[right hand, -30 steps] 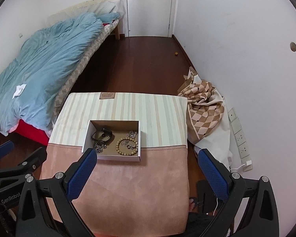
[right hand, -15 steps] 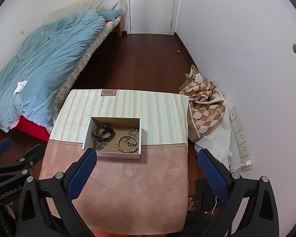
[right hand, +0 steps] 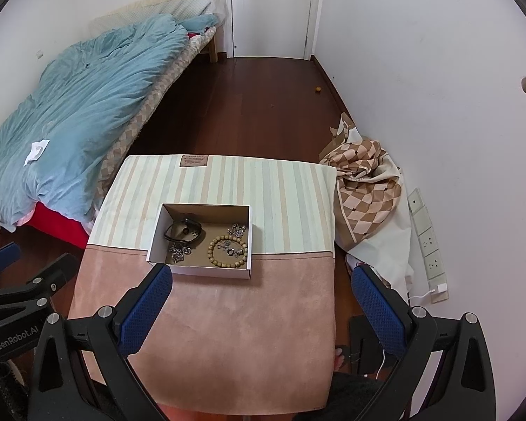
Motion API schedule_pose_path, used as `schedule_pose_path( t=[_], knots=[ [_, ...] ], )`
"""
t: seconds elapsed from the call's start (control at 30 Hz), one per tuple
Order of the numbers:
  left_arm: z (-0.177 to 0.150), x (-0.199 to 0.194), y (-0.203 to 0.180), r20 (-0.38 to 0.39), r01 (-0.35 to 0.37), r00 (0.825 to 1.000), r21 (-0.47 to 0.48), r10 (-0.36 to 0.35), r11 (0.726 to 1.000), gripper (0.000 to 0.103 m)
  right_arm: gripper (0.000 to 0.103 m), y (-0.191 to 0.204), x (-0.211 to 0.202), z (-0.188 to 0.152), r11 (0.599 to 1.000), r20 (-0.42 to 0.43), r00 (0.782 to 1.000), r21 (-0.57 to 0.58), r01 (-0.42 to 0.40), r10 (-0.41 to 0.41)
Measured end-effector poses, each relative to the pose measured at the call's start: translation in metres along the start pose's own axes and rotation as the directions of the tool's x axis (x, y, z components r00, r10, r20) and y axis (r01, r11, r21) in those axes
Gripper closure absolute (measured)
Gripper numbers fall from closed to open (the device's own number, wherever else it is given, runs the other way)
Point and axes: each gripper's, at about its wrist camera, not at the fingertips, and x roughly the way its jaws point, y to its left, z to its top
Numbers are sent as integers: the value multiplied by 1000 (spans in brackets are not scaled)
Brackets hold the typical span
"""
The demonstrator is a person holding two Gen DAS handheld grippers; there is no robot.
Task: Organize jewelry
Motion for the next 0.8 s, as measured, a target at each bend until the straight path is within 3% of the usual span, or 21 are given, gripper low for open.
schedule_pose_path(
  t=[0.8],
  knots=[
    [-4, 1, 2, -2, -10, 1000, 5, 11, 1000, 0, 0, 0, 5, -4, 1000, -10, 1000, -1, 1, -1]
  ],
)
